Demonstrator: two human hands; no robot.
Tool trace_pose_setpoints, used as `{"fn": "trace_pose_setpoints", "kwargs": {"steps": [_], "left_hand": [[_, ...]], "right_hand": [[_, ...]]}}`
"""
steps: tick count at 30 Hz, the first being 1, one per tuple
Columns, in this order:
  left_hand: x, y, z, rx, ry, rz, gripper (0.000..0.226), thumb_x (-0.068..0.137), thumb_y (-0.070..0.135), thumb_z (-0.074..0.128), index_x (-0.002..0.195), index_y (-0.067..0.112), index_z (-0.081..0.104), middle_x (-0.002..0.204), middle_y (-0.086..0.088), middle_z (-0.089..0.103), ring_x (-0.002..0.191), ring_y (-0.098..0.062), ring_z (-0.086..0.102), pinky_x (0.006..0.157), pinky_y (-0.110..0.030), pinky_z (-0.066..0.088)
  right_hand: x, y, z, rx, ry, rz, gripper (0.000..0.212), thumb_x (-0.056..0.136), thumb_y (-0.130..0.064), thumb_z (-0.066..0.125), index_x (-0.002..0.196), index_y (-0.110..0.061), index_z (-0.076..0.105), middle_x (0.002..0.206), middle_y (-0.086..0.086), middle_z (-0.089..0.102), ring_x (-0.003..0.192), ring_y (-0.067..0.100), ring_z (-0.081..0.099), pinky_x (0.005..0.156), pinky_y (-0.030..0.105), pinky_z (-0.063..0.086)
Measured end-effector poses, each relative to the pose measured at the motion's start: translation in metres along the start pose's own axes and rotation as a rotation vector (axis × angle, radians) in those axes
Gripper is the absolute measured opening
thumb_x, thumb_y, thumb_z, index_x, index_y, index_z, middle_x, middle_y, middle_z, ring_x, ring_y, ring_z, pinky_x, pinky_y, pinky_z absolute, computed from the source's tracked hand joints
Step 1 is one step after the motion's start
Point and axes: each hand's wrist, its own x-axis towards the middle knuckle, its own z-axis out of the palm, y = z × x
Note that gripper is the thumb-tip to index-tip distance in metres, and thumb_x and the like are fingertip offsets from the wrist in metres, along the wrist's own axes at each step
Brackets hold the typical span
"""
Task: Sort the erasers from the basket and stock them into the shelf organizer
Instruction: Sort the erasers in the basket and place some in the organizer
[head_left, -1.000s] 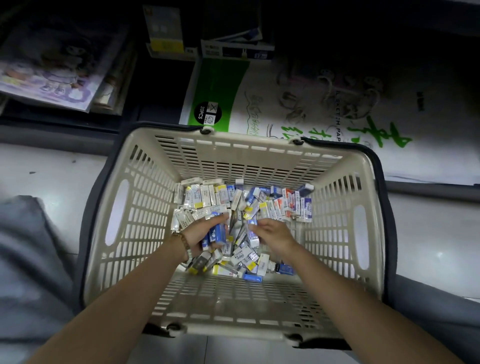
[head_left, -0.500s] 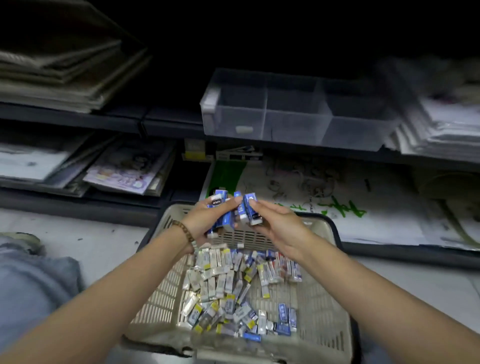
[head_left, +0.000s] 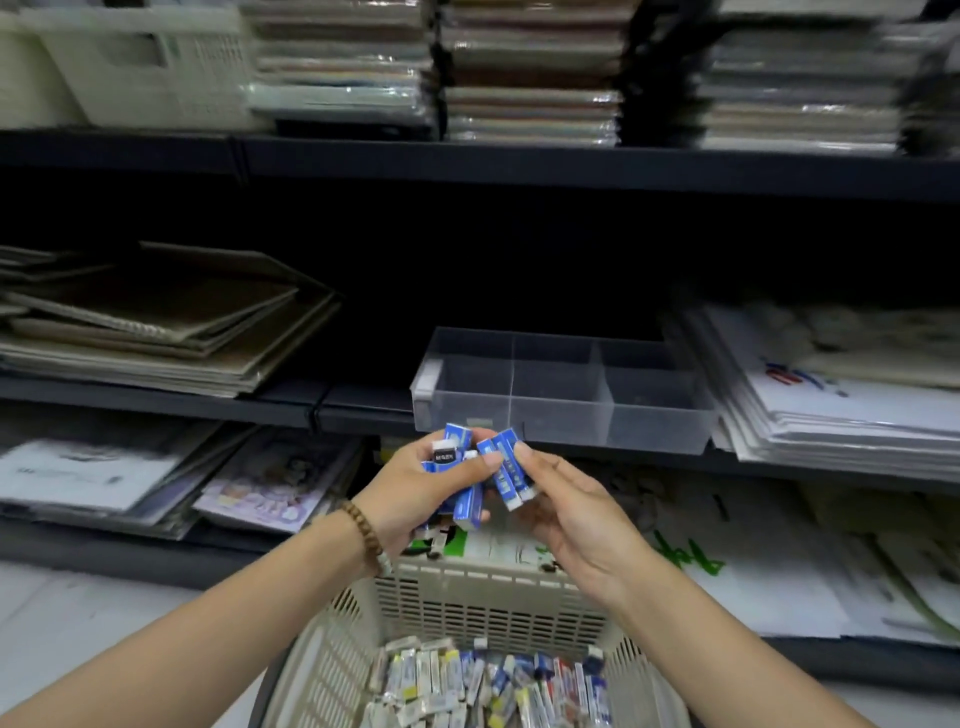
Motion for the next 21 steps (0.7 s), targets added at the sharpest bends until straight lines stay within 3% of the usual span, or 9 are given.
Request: {"fn": "trace_pose_setpoints", "kwargs": {"steps": [5, 8, 13, 17, 21], "left_hand": [[0.01, -0.008, -0.005, 0.044, 0.003, -0.01, 0.03, 0.07, 0.023, 0.074, 0.099, 0.021, 0.07, 0.089, -0.004, 0.075, 0.075, -0.013, 0.071, 0.055, -0.023, 0.055], [0.017, -0.013, -0.009, 0.023, -0.013, -0.024, 0.039, 0.063, 0.029, 0.077, 0.1, 0.018, 0.071, 0.091, -0.008, 0.074, 0.074, -0.016, 0.071, 0.055, -0.024, 0.055], [0.026, -0.024, -0.01, -0.082, 0.0, -0.042, 0.043, 0.059, 0.032, 0.076, 0.096, 0.011, 0.072, 0.078, -0.01, 0.073, 0.052, -0.013, 0.063, 0.048, -0.022, 0.052], [0.031, -0.021, -0.011, -0.095, -0.012, -0.013, 0.04, 0.063, 0.028, 0.075, 0.099, 0.011, 0.07, 0.08, -0.006, 0.074, 0.06, -0.01, 0.067, 0.049, -0.022, 0.052], [0.032, -0.013, -0.014, -0.084, -0.023, 0.048, 0.041, 0.064, 0.029, 0.076, 0.1, 0.012, 0.069, 0.088, -0.01, 0.074, 0.07, -0.016, 0.07, 0.053, -0.023, 0.054]], "right_hand": [[0.006, 0.004, -0.008, -0.039, -0.003, 0.042, 0.023, 0.088, -0.024, 0.059, 0.1, -0.009, 0.072, 0.095, 0.01, 0.073, 0.08, 0.012, 0.068, 0.074, 0.022, 0.054], [0.01, 0.004, -0.008, -0.061, 0.016, 0.033, 0.019, 0.087, -0.021, 0.06, 0.097, -0.009, 0.072, 0.093, 0.011, 0.074, 0.079, 0.013, 0.069, 0.07, 0.02, 0.055], [0.016, 0.006, -0.005, -0.069, 0.035, 0.087, 0.023, 0.084, -0.025, 0.064, 0.097, -0.008, 0.072, 0.087, 0.009, 0.072, 0.071, 0.01, 0.066, 0.066, 0.02, 0.054], [0.017, 0.004, -0.007, 0.077, -0.018, 0.216, 0.035, 0.071, -0.035, 0.069, 0.093, -0.008, 0.074, 0.081, 0.01, 0.069, 0.068, 0.015, 0.065, 0.062, 0.026, 0.057], [0.017, 0.0, -0.005, 0.19, -0.097, 0.309, 0.045, 0.076, -0.031, 0.066, 0.11, -0.002, 0.065, 0.088, 0.014, 0.069, 0.07, 0.019, 0.068, 0.059, 0.027, 0.058]]}}
